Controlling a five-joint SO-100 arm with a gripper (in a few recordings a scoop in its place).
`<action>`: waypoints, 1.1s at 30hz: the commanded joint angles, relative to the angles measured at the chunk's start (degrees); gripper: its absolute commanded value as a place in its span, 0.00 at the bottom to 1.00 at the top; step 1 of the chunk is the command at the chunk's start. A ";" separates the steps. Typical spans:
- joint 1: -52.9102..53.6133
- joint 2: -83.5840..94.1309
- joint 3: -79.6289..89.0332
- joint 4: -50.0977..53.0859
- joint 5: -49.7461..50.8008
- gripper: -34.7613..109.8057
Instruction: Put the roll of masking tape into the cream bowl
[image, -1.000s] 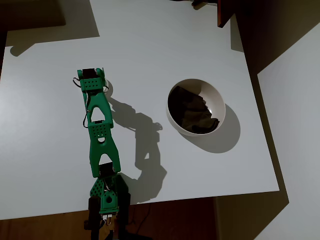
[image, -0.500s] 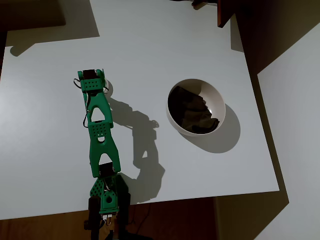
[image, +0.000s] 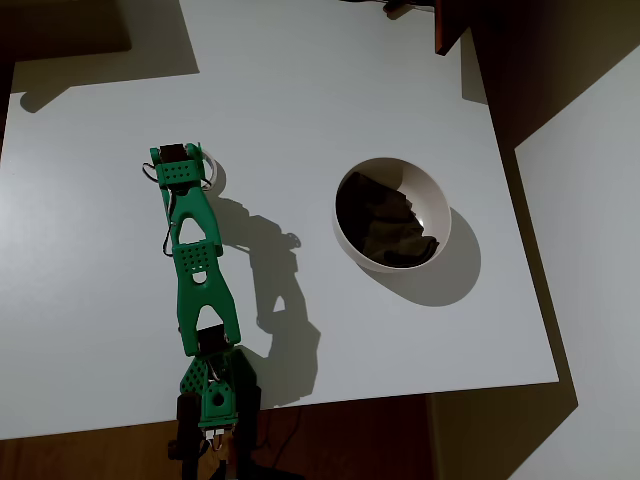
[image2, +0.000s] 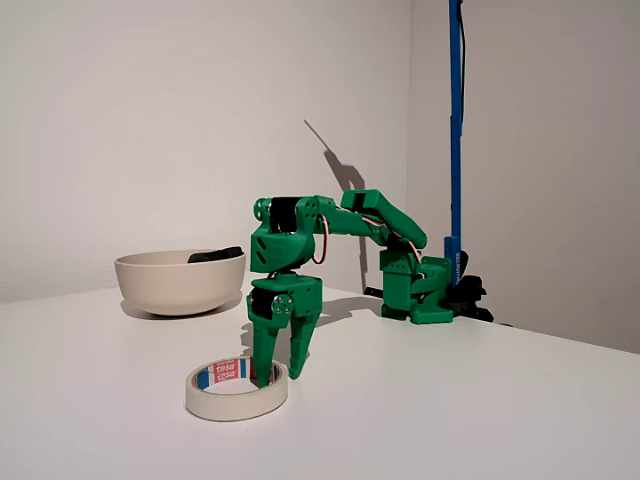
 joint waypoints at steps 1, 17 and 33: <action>-1.14 2.46 -2.90 0.35 0.97 0.34; -1.23 3.16 -2.90 -0.79 0.26 0.18; -2.29 14.15 -7.29 -1.85 -0.88 0.18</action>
